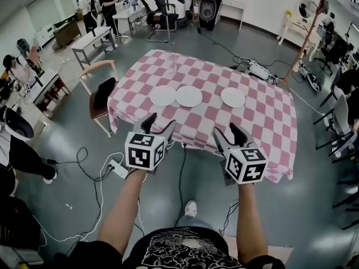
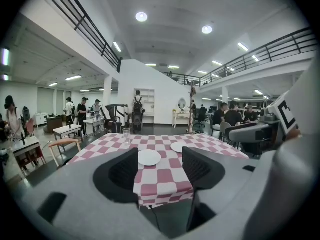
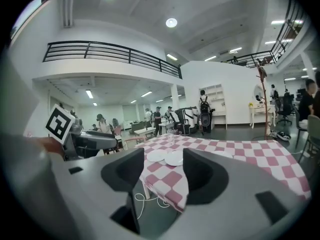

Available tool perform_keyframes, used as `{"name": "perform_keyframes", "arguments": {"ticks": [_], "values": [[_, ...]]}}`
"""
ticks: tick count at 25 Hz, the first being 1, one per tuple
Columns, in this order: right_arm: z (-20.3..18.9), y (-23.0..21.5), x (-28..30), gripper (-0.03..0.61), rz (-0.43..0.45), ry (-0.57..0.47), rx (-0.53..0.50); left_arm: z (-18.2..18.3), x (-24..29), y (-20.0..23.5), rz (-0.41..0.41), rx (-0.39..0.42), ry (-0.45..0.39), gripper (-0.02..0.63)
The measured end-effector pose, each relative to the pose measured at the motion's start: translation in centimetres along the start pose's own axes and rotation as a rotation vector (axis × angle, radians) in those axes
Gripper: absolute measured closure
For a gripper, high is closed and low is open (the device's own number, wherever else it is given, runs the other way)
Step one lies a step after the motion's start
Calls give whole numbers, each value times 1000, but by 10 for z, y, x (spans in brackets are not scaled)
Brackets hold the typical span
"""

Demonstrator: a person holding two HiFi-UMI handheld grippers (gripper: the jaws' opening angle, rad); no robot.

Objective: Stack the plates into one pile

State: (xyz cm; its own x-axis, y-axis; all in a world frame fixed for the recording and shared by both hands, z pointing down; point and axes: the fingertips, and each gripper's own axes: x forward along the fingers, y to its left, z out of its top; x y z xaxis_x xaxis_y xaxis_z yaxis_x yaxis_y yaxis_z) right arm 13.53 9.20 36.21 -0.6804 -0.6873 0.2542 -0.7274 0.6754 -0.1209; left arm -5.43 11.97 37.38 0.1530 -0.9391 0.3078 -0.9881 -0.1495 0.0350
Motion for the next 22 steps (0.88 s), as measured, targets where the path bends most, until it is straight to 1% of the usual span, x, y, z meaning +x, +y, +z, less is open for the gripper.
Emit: {"name": "perform_keyframes", "arguments": {"ticks": [7, 12, 22], "values": [[15, -35, 40, 327, 55, 10, 8, 18, 41, 12, 52, -9, 9, 330], [17, -50, 59, 327, 84, 20, 20, 24, 60, 15, 67, -17, 17, 321], [8, -65, 94, 319, 113, 38, 35, 18, 92, 32, 75, -25, 30, 321]]}}
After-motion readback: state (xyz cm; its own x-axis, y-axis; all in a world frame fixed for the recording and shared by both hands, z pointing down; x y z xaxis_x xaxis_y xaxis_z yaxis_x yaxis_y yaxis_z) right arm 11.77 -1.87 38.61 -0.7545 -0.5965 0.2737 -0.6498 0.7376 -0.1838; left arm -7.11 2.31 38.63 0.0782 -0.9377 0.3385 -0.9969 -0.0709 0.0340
